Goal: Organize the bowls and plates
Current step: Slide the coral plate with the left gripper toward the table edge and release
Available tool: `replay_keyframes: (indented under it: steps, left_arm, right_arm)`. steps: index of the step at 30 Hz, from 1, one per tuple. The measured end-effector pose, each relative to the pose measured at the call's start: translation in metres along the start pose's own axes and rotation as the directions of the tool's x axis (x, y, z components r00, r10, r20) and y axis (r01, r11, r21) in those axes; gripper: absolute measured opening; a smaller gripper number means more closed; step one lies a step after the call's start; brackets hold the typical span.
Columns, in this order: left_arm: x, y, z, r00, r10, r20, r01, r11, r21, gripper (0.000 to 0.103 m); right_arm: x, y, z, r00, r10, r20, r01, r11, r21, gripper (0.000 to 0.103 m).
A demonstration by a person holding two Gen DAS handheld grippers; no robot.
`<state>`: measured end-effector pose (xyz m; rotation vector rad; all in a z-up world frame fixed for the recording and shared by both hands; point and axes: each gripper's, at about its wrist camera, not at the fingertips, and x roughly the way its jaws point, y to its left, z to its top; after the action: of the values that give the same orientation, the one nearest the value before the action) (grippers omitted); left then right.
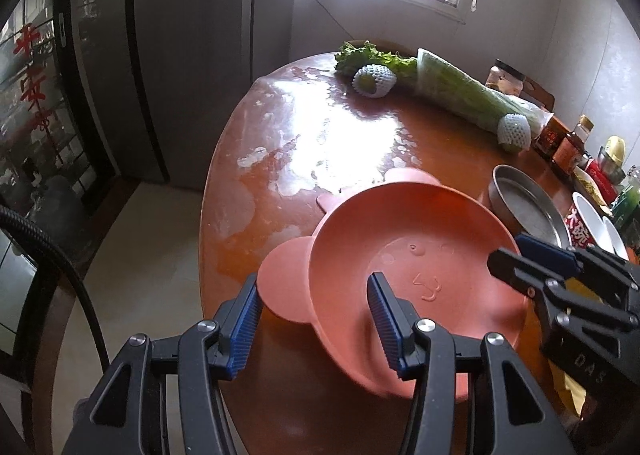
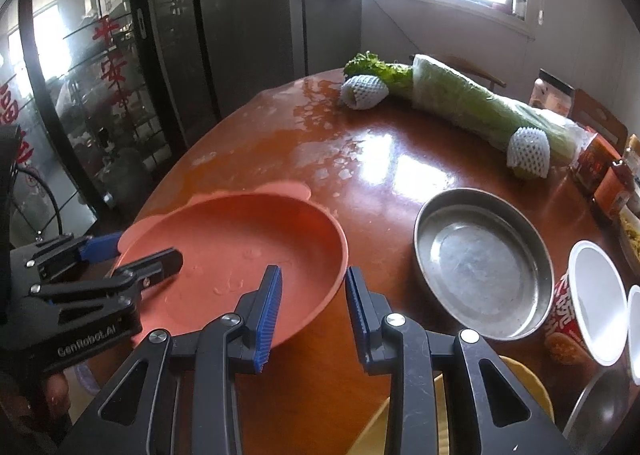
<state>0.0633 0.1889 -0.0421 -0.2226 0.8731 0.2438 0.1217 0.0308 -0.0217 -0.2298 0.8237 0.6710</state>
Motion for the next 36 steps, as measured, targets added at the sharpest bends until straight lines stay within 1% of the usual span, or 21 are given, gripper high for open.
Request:
replay_keyframes:
  steps: [7,13,15,19,21,26,31,33,36]
  left_arm:
    - [0.008,0.002,0.005,1.0,0.013,0.001,-0.013,1.0,0.007,0.053]
    - [0.007,0.004,0.004,1.0,0.003,0.001,-0.003,1.0,0.001,0.054]
    - [0.006,0.004,0.003,1.0,-0.001,0.001,0.001,1.0,-0.003,0.055]
    - [0.003,0.005,0.003,1.0,0.01,0.014,-0.01,1.0,-0.007,0.065]
    - [0.001,0.006,0.004,1.0,0.017,0.018,-0.017,1.0,-0.011,0.065]
    - [-0.009,0.008,0.008,0.998,0.041,0.043,-0.04,0.999,-0.018,0.066]
    - [-0.035,0.001,0.013,0.995,0.012,0.101,-0.012,1.0,-0.005,0.072]
    - [-0.046,-0.008,0.015,0.993,-0.016,0.121,0.014,1.0,0.014,0.074]
    - [-0.057,-0.023,0.015,0.989,-0.045,0.139,0.04,0.998,0.045,0.074]
  right_arm:
    - [0.004,0.002,-0.007,1.0,0.013,-0.011,-0.013,1.0,0.01,0.034]
    - [0.002,0.005,-0.008,1.0,0.017,-0.008,-0.017,1.0,0.01,0.035]
    - [0.001,0.005,-0.009,1.0,0.022,-0.007,-0.022,1.0,0.018,0.035]
    - [-0.001,0.003,-0.007,1.0,0.024,0.001,-0.024,0.999,0.023,0.036]
    - [-0.003,0.001,-0.007,1.0,0.022,0.009,-0.022,0.999,0.024,0.038]
    - [-0.011,-0.003,-0.006,0.999,0.007,0.035,-0.009,0.999,0.04,0.039]
    - [-0.033,-0.011,-0.007,0.996,-0.016,0.085,0.01,0.998,0.065,0.04]
    - [-0.046,-0.014,-0.008,0.994,-0.027,0.107,0.019,0.997,0.077,0.044]
    - [-0.068,-0.019,-0.013,0.989,-0.055,0.138,0.043,0.995,0.091,0.05]
